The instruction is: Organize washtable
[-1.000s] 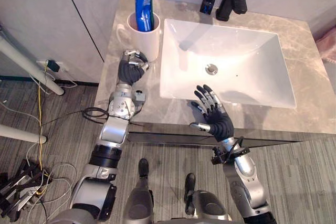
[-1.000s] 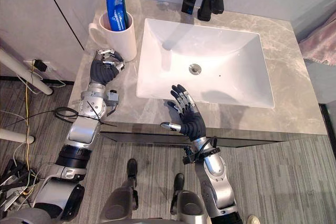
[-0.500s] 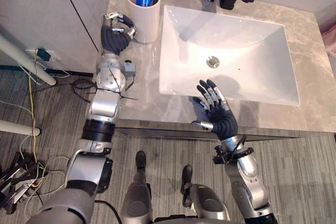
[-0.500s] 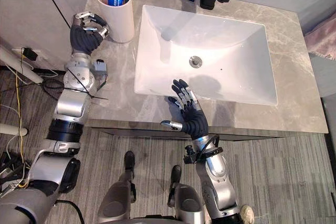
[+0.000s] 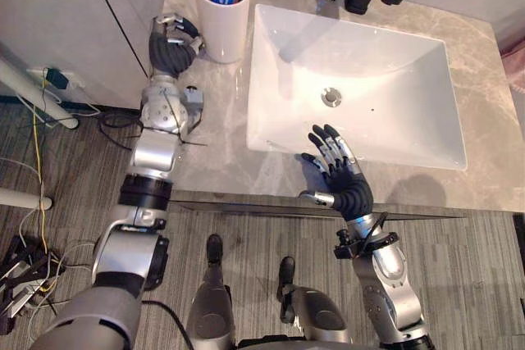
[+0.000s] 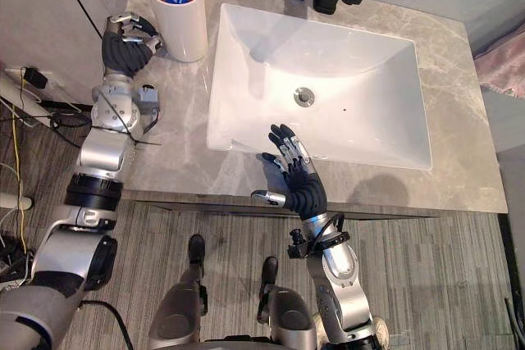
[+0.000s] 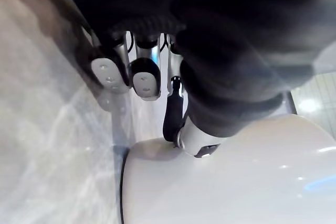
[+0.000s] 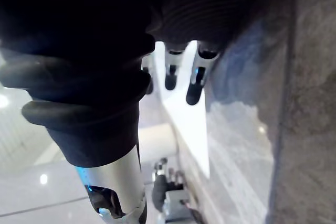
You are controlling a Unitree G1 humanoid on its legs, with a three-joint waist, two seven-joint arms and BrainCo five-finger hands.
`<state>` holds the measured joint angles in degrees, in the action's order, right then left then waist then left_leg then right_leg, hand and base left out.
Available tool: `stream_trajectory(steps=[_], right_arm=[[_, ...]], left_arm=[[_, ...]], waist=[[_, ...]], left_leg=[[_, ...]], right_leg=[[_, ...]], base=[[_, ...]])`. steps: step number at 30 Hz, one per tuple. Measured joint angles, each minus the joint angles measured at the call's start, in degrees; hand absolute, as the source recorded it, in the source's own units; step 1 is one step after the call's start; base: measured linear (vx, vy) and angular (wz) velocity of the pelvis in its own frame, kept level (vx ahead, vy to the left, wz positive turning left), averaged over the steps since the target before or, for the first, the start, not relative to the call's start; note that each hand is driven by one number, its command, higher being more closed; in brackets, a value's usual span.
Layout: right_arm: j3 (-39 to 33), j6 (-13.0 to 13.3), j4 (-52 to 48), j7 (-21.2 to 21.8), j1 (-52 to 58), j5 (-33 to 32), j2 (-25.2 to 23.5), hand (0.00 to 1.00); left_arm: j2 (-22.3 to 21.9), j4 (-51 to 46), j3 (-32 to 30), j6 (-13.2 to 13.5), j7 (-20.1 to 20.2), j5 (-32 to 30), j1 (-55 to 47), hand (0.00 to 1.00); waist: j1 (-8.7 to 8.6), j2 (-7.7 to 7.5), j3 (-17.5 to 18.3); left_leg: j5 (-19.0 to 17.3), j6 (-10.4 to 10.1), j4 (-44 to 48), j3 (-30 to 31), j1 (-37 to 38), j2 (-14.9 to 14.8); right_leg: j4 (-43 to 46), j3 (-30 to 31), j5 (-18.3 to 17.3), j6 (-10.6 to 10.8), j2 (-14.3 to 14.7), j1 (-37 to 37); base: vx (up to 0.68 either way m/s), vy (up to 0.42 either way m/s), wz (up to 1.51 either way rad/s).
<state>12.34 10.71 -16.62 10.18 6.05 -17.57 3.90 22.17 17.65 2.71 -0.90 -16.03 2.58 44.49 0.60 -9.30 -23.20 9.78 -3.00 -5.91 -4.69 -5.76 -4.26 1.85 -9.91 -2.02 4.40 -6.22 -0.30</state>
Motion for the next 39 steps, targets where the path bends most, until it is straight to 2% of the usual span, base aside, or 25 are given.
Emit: stream_trajectory(steps=[4,9,13,20,27,36,39], right_arm=[[-0.03,-0.13,3.4,0.0,-0.05,-0.33,0.0,0.0],[-0.11,-1.33,8.02,-0.02,-1.66,-0.89,0.06,0.0],[-0.11,-2.52,9.84,-0.03,-1.81,-1.04,0.48,0.0],[-0.09,-3.46,11.41,-0.12,-1.78,-1.06,0.96,0.0],[-0.02,-4.58,12.01,-0.17,-1.77,-1.04,0.97,0.0],[0.31,-4.73,12.33,-0.49,-1.72,-0.94,0.96,0.0],[0.36,-4.74,11.24,-1.44,-1.57,-0.82,0.96,0.0]], left_arm=[[-3.14,-1.56,0.21,0.19,1.16,-1.08,-5.69,1.0],[-6.76,-2.44,1.98,1.51,2.33,-3.24,-13.64,1.0],[-8.04,-2.29,4.08,1.67,3.45,-4.02,-16.68,1.0],[-8.51,-1.15,6.78,1.65,3.9,-4.51,-17.29,1.0],[-8.54,0.85,9.13,2.1,4.68,-4.46,-17.15,1.0],[-7.82,6.71,11.91,2.06,4.77,-4.23,-12.53,1.0],[-6.97,7.71,12.85,1.83,4.8,-3.55,-10.47,1.0]], waist=[[-0.39,0.44,4.0],[-1.28,2.73,8.12],[-1.31,3.64,10.2],[-1.49,2.72,11.79],[-2.24,2.87,13.18],[-2.9,3.15,13.03],[-2.81,3.25,11.78]], left_leg=[[-0.03,0.05,0.0,0.51,-0.48,0.2],[-0.02,0.05,-0.02,1.34,-0.43,0.24],[-0.02,0.01,-0.02,1.65,-0.28,0.15],[0.01,0.03,-0.02,1.86,-0.15,0.28],[0.06,0.07,-0.01,1.86,-0.12,0.35],[0.15,0.16,-0.01,1.42,0.43,0.31],[0.16,0.12,-0.01,1.44,0.65,0.23]], right_leg=[[-0.12,-0.52,-0.21,0.25,-0.13,-0.04],[0.15,-1.14,-0.5,0.58,-0.14,0.11],[0.46,-1.37,-0.93,0.41,-0.08,0.17],[0.73,-1.39,-0.97,0.49,-0.31,0.19],[0.96,-1.44,-0.8,0.76,-0.51,0.2],[1.76,-0.97,-0.98,0.47,-0.54,0.14],[2.0,-0.91,-1.01,0.46,-0.55,0.11]], base=[[0.04,-0.004,0.08],[-0.01,-0.002,0.08],[-0.03,-0.004,0.05],[0.0,0.0,0.0],[0.0,-0.001,0.0],[0.0,-0.001,-0.02],[0.0,0.0,0.0]])
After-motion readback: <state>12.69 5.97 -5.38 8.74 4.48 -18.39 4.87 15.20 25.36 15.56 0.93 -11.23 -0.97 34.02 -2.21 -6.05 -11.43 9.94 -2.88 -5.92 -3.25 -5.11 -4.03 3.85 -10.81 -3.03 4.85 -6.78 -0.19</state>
